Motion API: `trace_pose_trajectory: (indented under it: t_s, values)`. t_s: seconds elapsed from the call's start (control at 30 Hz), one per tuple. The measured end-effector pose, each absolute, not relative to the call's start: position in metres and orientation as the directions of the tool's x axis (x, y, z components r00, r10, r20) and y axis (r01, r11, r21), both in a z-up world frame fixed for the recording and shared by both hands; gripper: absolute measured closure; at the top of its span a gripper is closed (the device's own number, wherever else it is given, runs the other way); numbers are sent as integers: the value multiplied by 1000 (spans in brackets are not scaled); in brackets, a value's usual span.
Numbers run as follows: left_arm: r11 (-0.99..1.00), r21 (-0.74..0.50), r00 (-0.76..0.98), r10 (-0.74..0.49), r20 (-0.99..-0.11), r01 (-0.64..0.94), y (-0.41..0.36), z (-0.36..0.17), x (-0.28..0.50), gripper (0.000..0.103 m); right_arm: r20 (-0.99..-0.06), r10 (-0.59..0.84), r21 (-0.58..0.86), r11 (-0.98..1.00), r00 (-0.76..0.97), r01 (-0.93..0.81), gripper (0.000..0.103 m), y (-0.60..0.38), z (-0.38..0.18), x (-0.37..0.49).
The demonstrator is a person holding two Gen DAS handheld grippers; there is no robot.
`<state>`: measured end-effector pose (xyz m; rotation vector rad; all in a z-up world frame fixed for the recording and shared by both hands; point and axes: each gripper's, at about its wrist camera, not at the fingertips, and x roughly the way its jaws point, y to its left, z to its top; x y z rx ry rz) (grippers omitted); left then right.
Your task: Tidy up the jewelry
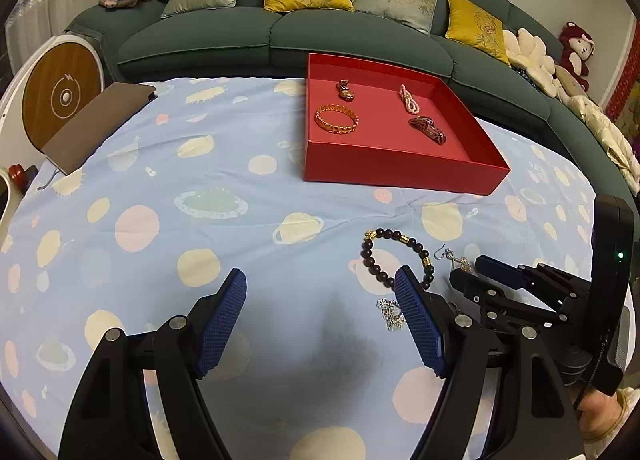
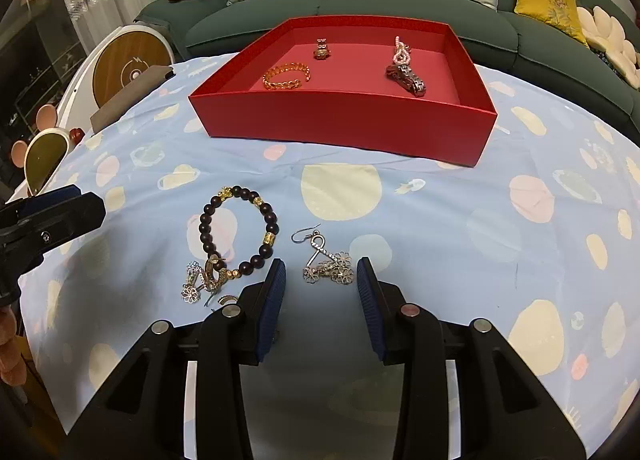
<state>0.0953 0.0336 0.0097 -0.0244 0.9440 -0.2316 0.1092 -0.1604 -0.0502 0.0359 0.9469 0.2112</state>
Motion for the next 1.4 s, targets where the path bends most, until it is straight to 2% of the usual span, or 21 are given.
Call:
trace_pose_trajectory:
  t_s: [0.17,0.37,0.43,0.73,0.87,1.23,1.33,1.4]
  values:
    - [974,-123,554,-209,-805,190,36,7,94,29,-803,200,122,977,562,-174,69,-155,-51,112]
    - [972,-108,548,-208,-810,209,34,4,90,29,-807,177,89,980,564,-179,77,-151,-54,114]
    - [971,-101,544,-206,-813,215,33,2,90,29,-808,165,78,981,566,-175,84,-152,-54,115]
    - [964,-77,524,-204,-827,253,26,-9,83,29,-805,158,72,983,572,-170,89,-155,-52,113]
    - [952,-59,510,-212,-834,300,14,-17,77,29,-801,147,75,986,580,-148,102,-162,-49,111]
    - [924,-90,480,-274,-833,371,-12,-32,77,30,-802,163,101,985,574,-137,102,-175,-46,104]
    - [922,-128,458,-298,-837,365,-14,-38,81,40,-800,169,109,984,575,-139,102,-177,-44,102]
    - [920,-141,443,-305,-843,365,-16,-43,83,53,-799,176,118,983,574,-137,102,-179,-43,101]
